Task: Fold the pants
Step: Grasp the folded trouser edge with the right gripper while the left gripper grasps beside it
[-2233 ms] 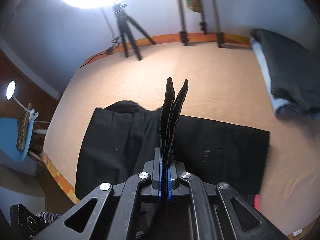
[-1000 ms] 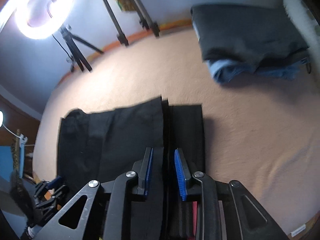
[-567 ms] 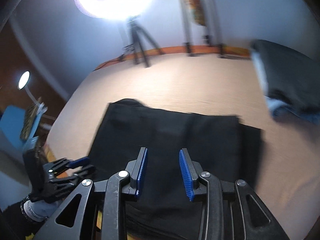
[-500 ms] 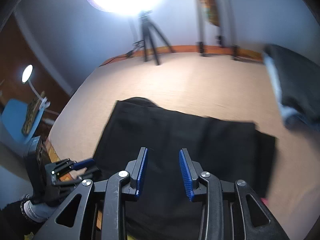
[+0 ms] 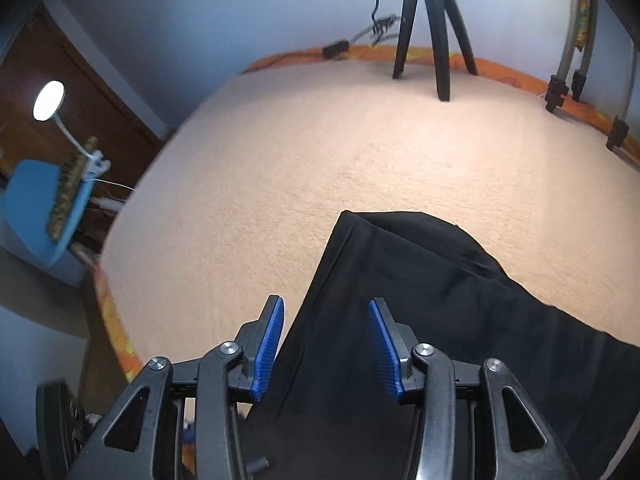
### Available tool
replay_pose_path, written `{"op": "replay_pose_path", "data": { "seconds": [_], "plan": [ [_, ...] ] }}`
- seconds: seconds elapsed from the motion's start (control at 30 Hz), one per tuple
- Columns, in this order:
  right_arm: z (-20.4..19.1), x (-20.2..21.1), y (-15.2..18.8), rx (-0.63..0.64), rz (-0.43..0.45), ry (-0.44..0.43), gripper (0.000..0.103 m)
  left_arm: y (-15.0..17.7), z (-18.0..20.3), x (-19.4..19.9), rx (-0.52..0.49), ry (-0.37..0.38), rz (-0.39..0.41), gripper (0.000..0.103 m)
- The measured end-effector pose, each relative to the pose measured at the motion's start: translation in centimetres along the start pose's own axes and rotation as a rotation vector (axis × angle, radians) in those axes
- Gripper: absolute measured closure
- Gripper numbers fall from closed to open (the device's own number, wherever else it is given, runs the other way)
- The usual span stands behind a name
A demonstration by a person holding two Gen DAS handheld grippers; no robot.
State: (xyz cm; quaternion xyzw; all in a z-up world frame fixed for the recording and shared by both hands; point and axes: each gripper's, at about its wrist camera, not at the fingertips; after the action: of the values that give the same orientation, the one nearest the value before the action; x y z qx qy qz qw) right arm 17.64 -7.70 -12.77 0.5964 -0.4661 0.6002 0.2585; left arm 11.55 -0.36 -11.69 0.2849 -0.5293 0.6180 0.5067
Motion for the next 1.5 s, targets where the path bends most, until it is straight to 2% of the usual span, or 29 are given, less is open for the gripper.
{"op": "replay_pose_path", "data": {
  "seconds": [0.1,0.23,0.5,0.53,0.63,0.67,0.77,0.83,0.87,1.1,1.27,1.33,1.4,1.5],
  "plan": [
    [-0.3,-1.5,-1.3,-0.026,-0.05,0.017,0.057,0.2,0.0,0.1,-0.001,0.007,-0.002,0.067],
    [-1.2,-3.0,-2.8,-0.026,-0.092,0.09,0.057,0.5,0.1,0.1,-0.001,0.025,-0.007,0.067],
    [-3.2,-4.9,-4.4,0.003,-0.177,0.195,0.049,0.8,0.2,0.2,0.0,0.042,-0.012,0.067],
    [-3.4,-5.0,-4.5,0.005,-0.18,0.205,0.053,0.8,0.2,0.2,0.001,0.043,-0.012,0.067],
    [-3.7,-5.1,-4.4,0.019,-0.184,0.268,0.071,0.9,0.4,0.2,0.004,0.042,-0.013,0.067],
    [-4.1,-5.3,-4.5,0.021,-0.183,0.268,0.074,1.0,0.2,0.2,0.005,0.041,-0.012,0.067],
    [-3.7,-4.9,-4.2,0.012,-0.175,0.24,0.086,0.9,0.1,0.1,0.007,0.035,-0.009,0.066],
    [-3.1,-4.1,-3.9,-0.005,-0.153,0.206,0.093,0.7,0.2,0.1,0.018,0.032,-0.009,0.058],
    [-2.8,-3.7,-3.8,-0.019,-0.14,0.185,0.095,0.6,0.2,0.0,0.025,0.037,-0.012,0.058],
    [0.0,-0.4,-2.7,-0.08,-0.07,0.061,0.099,0.0,0.0,-0.4,0.072,0.073,-0.007,0.057],
    [0.8,1.2,-2.7,-0.101,-0.041,0.035,0.1,-0.1,-0.5,-0.3,0.107,0.128,-0.003,0.058],
    [0.9,1.6,-2.4,-0.105,-0.033,0.027,0.1,-0.1,-0.2,-0.4,0.093,0.155,-0.007,0.078],
    [1.1,2.1,-2.4,-0.106,-0.026,0.021,0.1,0.0,0.4,0.0,0.067,0.158,0.007,0.087],
    [1.5,2.9,-2.2,-0.106,-0.004,0.018,0.1,-0.1,1.8,1.2,0.002,0.137,0.058,0.091]
  ]
}}
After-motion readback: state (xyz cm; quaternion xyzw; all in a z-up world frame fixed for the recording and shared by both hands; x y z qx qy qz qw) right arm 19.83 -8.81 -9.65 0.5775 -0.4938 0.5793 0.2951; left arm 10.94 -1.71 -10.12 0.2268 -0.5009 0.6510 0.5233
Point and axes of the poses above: each gripper's, at about its wrist camera, not at the fingertips, and x roughly against the way its jaws point, z to its right, y to its underside, and after that the axes turned 13 degrees about -z, right-handed
